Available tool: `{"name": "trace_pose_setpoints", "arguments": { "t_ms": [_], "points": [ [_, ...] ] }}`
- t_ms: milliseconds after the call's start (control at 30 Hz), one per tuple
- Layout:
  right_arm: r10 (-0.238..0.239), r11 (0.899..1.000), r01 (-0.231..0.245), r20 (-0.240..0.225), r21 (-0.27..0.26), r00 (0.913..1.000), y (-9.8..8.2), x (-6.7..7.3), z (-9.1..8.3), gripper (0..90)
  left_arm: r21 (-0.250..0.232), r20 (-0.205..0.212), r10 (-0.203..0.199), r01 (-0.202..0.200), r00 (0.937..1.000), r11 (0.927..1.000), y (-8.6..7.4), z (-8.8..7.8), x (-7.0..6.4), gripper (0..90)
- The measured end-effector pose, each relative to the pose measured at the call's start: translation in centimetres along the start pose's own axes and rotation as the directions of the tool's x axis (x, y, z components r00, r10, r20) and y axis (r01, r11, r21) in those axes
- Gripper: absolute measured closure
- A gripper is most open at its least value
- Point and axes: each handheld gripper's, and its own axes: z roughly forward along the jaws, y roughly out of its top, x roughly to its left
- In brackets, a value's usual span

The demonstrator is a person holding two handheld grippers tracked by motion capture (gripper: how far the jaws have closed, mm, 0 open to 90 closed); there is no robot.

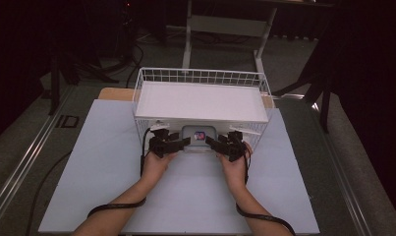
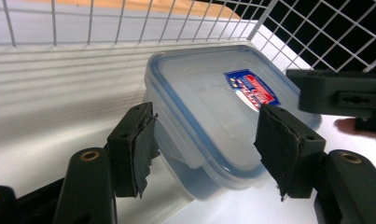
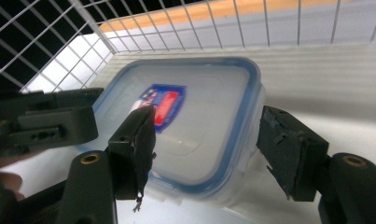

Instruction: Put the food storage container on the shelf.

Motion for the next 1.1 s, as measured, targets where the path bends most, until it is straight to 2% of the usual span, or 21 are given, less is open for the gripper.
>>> {"name": "trace_pose_setpoints", "arguments": {
  "t_ms": [67, 100, 133, 167, 267, 300, 333, 400, 433, 467, 500, 567, 633, 667, 700, 733, 767, 867, 900, 967, 1100],
  "points": [
    [-0.01, 1.0, 0.01, -0.004, 0.013, 0.9999, 0.0, 0.3, -0.4, 35.6, -0.001, -0.005, -0.011, 0.011, 0.9999, 0.9999, -0.1, -0.3, -0.3, 37.0],
    [-0.049, 0.999, 0.049, -0.004, 0.004, 0.9988, 0.0, 0.4, -0.7, 35.6, -0.009, 0.004, 0.001, -0.001, 1.0, 1.0, -0.3, -1.3, -0.4, 37.0],
    [-0.121, 0.992, 0.122, 0.024, -0.03, 0.9923, 0.1, 1.0, -1.8, 35.7, -0.007, 0.052, 0.004, -0.003, 0.9987, 1.0, -0.4, -1.8, -0.4, 35.8],
    [-0.143, 0.988, 0.145, 0.033, -0.05, 0.9892, 0.0, 1.3, -2.4, 35.8, -0.007, 0.082, 0.024, -0.024, 0.9964, 0.9997, -0.5, -2.3, -0.6, 30.9],
    [-0.151, 0.987, 0.151, 0.005, -0.052, 0.9886, -0.3, 2.1, -3.5, 36.7, 0.004, 0.099, 0.1, -0.101, 0.99, 0.9949, -1.0, -4.0, -1.6, 24.8],
    [-0.165, 0.985, 0.165, 0.01, -0.047, 0.9863, -0.5, 2.4, -3.7, 36.9, 0.007, 0.104, 0.116, -0.117, 0.9878, 0.9931, -1.2, -4.6, -2.1, 21.7],
    [-0.174, 0.984, 0.174, 0.005, -0.04, 0.9847, -0.8, 2.7, -3.8, 40.9, 0.001, 0.115, 0.123, -0.124, 0.9857, 0.9923, -1.3, -5.3, -2.4, 19.2],
    [-0.16, 0.987, 0.159, -0.011, -0.017, 0.9871, -1.4, 3.1, -3.7, 45.5, -0.002, 0.1, 0.142, -0.143, 0.9848, 0.9898, -1.7, -6.7, -3.2, 10.6],
    [-0.158, 0.988, 0.158, -0.024, 0.0, 0.9872, -1.7, 3.2, -3.6, 51.3, 0.003, 0.101, 0.143, -0.144, 0.9845, 0.9895, -1.9, -7.4, -3.5, 7.9],
    [-0.158, 0.988, 0.158, -0.024, 0.0, 0.9872, -1.7, 3.2, -3.6, 51.3, 0.003, 0.101, 0.143, -0.144, 0.9845, 0.9895, -1.9, -7.4, -3.5, 6.3],
    [-0.167, 0.986, 0.167, -0.023, 0.012, 0.9857, -2.0, 3.4, -3.3, 52.9, 0.009, 0.09, 0.159, -0.16, 0.9832, 0.987, -2.5, -8.6, -3.9, 6.3],
    [-0.177, 0.983, 0.179, -0.032, 0.047, 0.9836, -2.7, 3.7, -2.5, 59.8, 0.03, 0.051, 0.185, -0.187, 0.9814, 0.9819, -3.6, -9.8, -4.2, 3.4],
    [-0.18, 0.981, 0.182, -0.04, 0.062, 0.9829, -3.2, 3.8, -1.9, 61.2, 0.021, 0.029, 0.176, -0.177, 0.9839, 0.984, -4.8, -10.7, -4.2, 2.6],
    [-0.186, 0.98, 0.187, -0.03, 0.068, 0.9822, -3.3, 4.0, -1.6, 67.1, 0.009, -0.001, 0.184, -0.183, 0.983, 0.983, -5.4, -11.1, -4.1, 2.4],
    [-0.196, 0.977, 0.196, -0.015, 0.086, 0.9805, -3.4, 4.1, -1.2, 77.1, -0.016, -0.014, 0.189, -0.189, 0.9818, 0.9818, -5.8, -11.4, -3.9, 1.9],
    [-0.214, 0.971, 0.212, 0.008, 0.106, 0.9767, -3.4, 4.2, -0.8, 85.4, -0.028, -0.017, 0.19, -0.19, 0.9816, 0.9813, -6.1, -11.5, -3.7, 1.8],
    [-0.213, 0.971, 0.209, 0.017, 0.117, 0.9769, -3.4, 4.2, -0.5, 89.8, -0.031, -0.013, 0.188, -0.189, 0.982, 0.9815, -6.2, -11.6, -3.5, 1.9],
    [-0.213, 0.968, 0.21, 0.005, 0.136, 0.977, -3.4, 4.2, 0.2, 90.0, -0.039, -0.02, 0.173, -0.173, 0.9848, 0.9841, -6.3, -11.7, -3.2, 1.9],
    [-0.219, 0.967, 0.216, 0.001, 0.138, 0.9758, -3.5, 4.3, 0.9, 90.0, -0.057, -0.026, 0.167, -0.168, 0.9856, 0.9841, -6.3, -11.9, -3.1, 1.9],
    [-0.213, 0.967, 0.211, 0.0, 0.141, 0.9771, -3.5, 4.4, 1.3, 90.0, -0.068, -0.068, 0.2, -0.204, 0.9775, 0.9765, -6.5, -12.0, -3.2, 1.9],
    [-0.216, 0.968, 0.215, -0.003, 0.132, 0.9763, -3.2, 4.6, 2.0, 90.0, -0.086, -0.068, 0.198, -0.204, 0.9777, 0.9752, -6.4, -12.1, -3.1, 1.9]
  ]
}}
